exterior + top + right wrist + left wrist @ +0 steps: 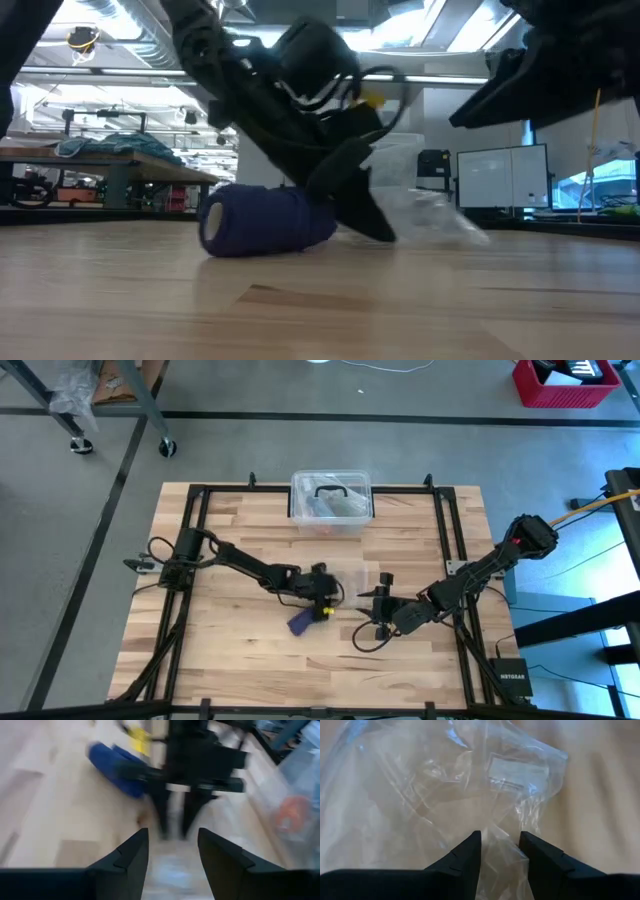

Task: Roll bandage
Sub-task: Open the transparent zip bag

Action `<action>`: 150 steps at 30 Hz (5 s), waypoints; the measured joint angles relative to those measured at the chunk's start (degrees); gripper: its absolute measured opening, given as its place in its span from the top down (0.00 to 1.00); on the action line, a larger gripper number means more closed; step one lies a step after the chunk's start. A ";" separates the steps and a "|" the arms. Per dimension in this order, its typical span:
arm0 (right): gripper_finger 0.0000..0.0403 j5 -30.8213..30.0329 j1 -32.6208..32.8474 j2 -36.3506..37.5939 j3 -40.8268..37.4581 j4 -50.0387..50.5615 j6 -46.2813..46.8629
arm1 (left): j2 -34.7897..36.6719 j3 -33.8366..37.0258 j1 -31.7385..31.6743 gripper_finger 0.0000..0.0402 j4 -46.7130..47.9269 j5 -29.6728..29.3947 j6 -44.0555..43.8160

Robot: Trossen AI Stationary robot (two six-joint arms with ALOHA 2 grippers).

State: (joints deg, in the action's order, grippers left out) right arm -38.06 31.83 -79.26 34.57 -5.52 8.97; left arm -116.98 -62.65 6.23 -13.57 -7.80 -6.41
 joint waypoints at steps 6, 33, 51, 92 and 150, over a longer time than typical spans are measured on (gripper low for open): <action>0.57 -2.45 0.00 -0.01 0.00 1.54 0.05 | -0.74 -6.36 4.13 0.68 3.51 2.91 10.74; 0.53 12.72 0.00 1.38 8.63 30.97 16.12 | -0.11 -8.63 6.37 0.68 15.86 -13.58 14.23; 0.37 3.60 0.00 1.38 0.05 31.02 16.08 | 4.47 -10.84 10.27 0.68 15.65 -22.14 23.53; 0.46 1.96 0.00 1.38 -3.28 21.45 13.73 | -1.23 -15.64 7.20 0.68 23.91 -23.41 7.78; 0.46 -0.14 6.47 8.11 0.48 12.58 -0.73 | 12.51 -13.00 11.39 1.00 24.58 -6.00 3.51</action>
State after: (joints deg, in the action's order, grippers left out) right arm -38.20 38.30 -71.15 35.05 7.06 8.24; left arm -104.47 -75.66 17.63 11.00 -13.80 -2.90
